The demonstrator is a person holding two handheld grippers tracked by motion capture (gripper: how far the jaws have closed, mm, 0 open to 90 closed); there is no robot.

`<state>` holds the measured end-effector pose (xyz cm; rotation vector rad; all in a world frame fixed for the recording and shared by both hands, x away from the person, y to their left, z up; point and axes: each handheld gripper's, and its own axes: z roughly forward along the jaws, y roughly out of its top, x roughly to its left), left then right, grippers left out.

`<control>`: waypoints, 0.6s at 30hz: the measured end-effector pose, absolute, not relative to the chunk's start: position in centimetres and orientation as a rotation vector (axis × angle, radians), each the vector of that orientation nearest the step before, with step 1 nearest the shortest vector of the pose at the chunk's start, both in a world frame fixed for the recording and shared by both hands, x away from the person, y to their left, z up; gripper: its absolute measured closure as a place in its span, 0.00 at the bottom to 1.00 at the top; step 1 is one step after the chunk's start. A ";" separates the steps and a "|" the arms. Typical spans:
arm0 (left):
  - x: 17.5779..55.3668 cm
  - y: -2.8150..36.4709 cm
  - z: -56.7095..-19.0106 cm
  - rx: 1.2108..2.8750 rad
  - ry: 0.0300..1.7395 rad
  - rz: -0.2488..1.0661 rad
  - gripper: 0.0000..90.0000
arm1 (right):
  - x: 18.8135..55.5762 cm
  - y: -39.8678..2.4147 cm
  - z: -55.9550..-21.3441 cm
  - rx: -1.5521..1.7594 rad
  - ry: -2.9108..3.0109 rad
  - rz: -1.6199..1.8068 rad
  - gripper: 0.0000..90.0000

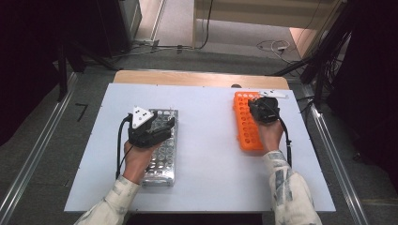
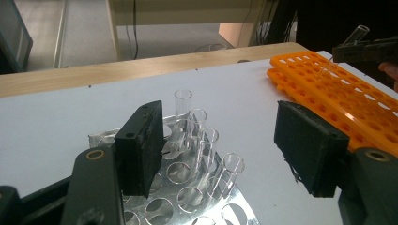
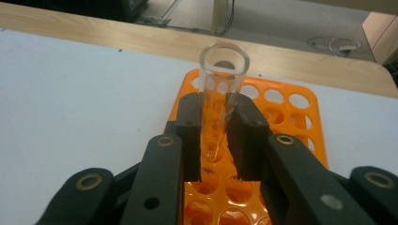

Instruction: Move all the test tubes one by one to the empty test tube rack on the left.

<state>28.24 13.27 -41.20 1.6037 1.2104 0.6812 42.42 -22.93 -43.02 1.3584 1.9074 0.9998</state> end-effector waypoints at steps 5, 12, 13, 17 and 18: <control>28.2 13.1 -41.1 1.604 1.204 0.677 0.35 | 40.7 -23.0 -41.7 1.294 1.898 1.031 0.81; 27.9 12.5 -40.9 1.608 1.174 0.655 0.34 | 37.9 -22.2 -41.1 1.213 1.998 1.130 0.82; 27.8 12.4 -40.9 1.612 1.168 0.648 0.34 | 37.4 -21.9 -41.0 1.193 2.019 1.146 0.82; 27.5 11.6 -40.6 1.633 1.120 0.613 0.34 | 35.5 -20.3 -40.6 1.107 2.124 1.212 0.82; 27.4 11.3 -40.6 1.637 1.110 0.608 0.34 | 34.9 -19.8 -40.5 1.080 2.152 1.222 0.82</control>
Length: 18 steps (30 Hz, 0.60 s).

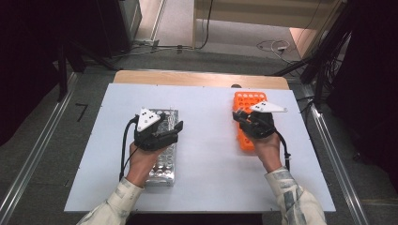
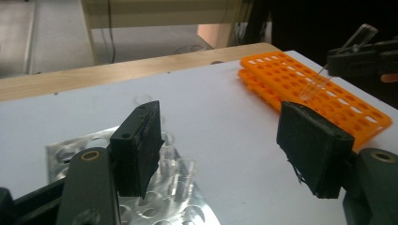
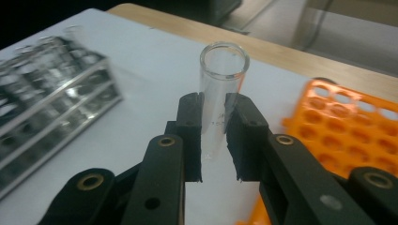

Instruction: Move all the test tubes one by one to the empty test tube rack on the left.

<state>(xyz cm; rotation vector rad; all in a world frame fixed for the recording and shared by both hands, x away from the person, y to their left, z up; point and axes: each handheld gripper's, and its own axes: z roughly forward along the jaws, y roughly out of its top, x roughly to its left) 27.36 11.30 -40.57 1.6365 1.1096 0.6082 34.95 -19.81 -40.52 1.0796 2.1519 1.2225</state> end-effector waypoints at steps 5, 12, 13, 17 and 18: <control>26.8 10.2 -40.4 1.667 1.057 0.576 0.35 | 32.7 -17.0 -40.8 0.962 2.277 1.265 0.82; 26.3 8.8 -40.4 1.704 0.975 0.510 0.39 | 31.0 -13.8 -41.7 0.848 2.391 1.262 0.82; 26.2 8.4 -40.5 1.718 0.960 0.500 0.40 | 30.9 -13.5 -41.9 0.838 2.401 1.259 0.82; 26.1 7.7 -40.8 1.747 0.924 0.482 0.45 | 30.5 -12.3 -42.7 0.800 2.446 1.241 0.82; 26.1 7.6 -40.9 1.750 0.922 0.480 0.48 | 30.4 -12.1 -42.8 0.801 2.452 1.240 0.82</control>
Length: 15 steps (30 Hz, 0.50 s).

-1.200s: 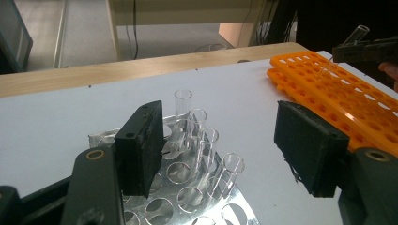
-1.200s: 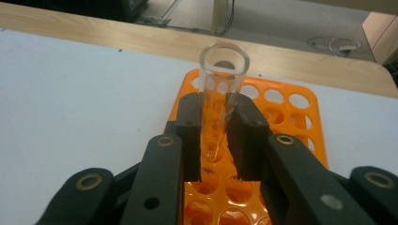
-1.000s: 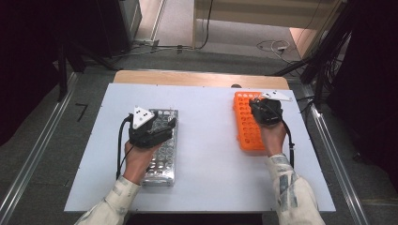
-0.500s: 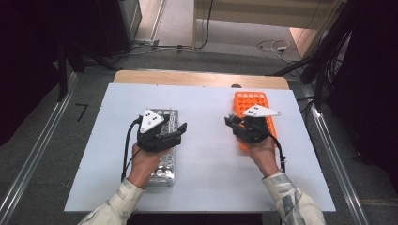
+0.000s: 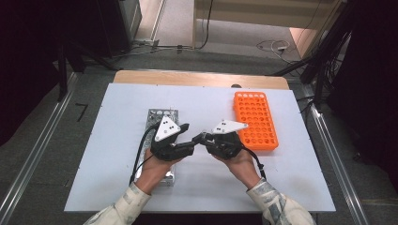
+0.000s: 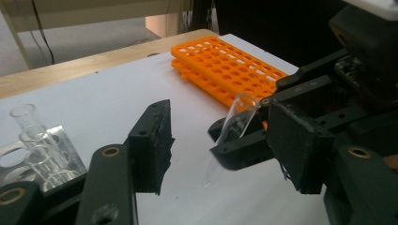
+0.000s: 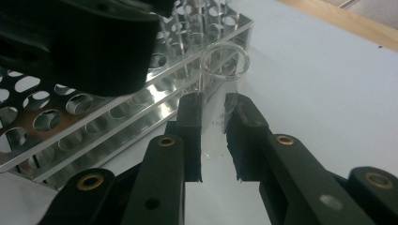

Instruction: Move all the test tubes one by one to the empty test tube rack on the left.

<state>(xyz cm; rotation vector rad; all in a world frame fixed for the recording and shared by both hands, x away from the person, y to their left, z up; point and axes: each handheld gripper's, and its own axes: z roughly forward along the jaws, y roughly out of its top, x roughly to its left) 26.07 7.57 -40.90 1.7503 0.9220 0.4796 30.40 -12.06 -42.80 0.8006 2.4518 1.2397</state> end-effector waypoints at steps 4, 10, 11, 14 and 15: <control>26.1 7.2 -41.2 1.759 0.907 0.470 0.56 | 30.2 -11.5 -43.1 0.785 2.471 1.235 0.82; 26.3 6.9 -41.7 1.774 0.893 0.456 0.66 | 29.9 -11.0 -43.2 0.767 2.484 1.239 0.82; 26.3 6.8 -41.8 1.774 0.893 0.457 0.68 | 29.8 -10.9 -43.2 0.770 2.485 1.238 0.82; 26.4 6.7 -42.0 1.782 0.895 0.461 0.72 | 29.7 -10.8 -43.2 0.764 2.490 1.240 0.82; 26.4 6.7 -42.0 1.782 0.896 0.458 0.74 | 29.6 -10.8 -43.2 0.760 2.488 1.242 0.82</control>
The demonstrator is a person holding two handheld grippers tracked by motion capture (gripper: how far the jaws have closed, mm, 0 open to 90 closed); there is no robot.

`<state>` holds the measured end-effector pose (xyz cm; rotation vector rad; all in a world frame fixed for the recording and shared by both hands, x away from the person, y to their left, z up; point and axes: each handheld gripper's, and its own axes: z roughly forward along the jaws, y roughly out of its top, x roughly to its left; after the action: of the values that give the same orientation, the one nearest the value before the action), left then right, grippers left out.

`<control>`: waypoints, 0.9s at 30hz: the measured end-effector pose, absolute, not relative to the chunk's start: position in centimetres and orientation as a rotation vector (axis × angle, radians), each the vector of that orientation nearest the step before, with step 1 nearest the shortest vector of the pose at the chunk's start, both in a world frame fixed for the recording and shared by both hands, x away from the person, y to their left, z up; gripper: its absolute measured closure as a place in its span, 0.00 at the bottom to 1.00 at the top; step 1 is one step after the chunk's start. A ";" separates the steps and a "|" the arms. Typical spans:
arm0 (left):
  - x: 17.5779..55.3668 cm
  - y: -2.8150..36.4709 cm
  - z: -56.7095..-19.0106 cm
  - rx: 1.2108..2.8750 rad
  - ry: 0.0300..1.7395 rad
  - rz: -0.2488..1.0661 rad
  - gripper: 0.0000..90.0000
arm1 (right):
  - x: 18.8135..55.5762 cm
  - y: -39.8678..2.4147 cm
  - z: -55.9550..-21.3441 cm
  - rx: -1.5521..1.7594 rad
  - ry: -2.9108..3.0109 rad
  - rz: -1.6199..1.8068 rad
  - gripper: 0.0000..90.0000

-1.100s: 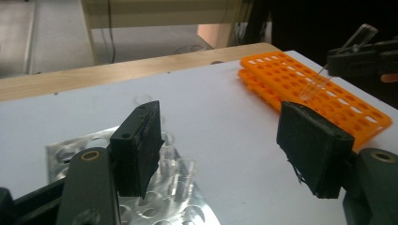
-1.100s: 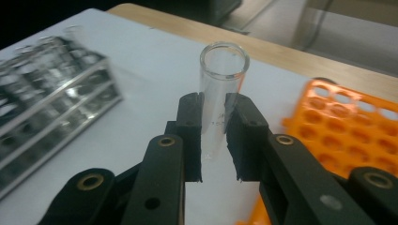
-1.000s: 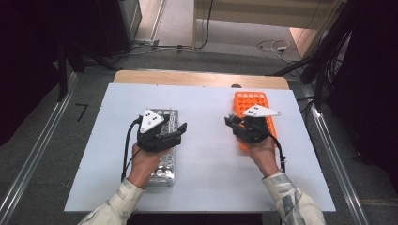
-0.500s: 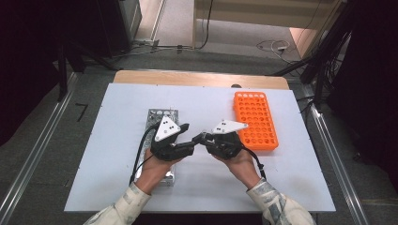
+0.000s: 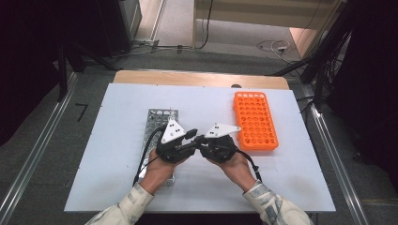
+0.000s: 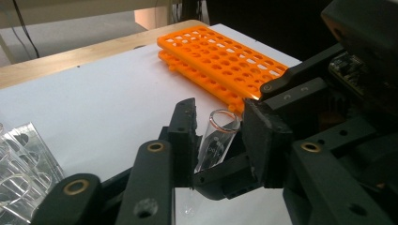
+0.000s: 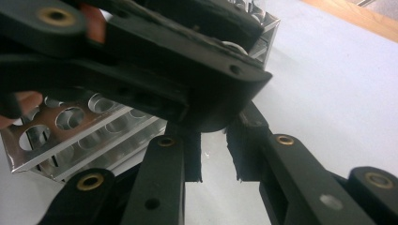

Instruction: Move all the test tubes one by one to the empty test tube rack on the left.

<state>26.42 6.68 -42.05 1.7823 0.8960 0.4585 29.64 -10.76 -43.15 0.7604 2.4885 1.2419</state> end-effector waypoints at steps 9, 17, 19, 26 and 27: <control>26.5 6.6 -42.3 1.793 0.898 0.476 0.81 | 29.6 -10.7 -43.2 0.768 2.494 1.236 0.82; 26.5 6.7 -42.3 1.785 0.905 0.496 0.84 | 29.6 -10.8 -43.2 0.770 2.495 1.240 0.81; 26.4 6.6 -42.2 1.781 0.906 0.499 0.84 | 29.6 -10.8 -43.2 0.773 2.495 1.244 0.81; 26.5 6.7 -42.1 1.769 0.910 0.502 0.84 | 29.6 -10.9 -43.1 0.773 2.494 1.258 0.76; 26.5 6.8 -42.0 1.767 0.913 0.501 0.84 | 29.6 -10.9 -43.0 0.772 2.499 1.265 0.72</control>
<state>26.50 6.84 -42.02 1.7670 0.9135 0.5010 29.59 -10.94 -43.00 0.7716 2.4989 1.2651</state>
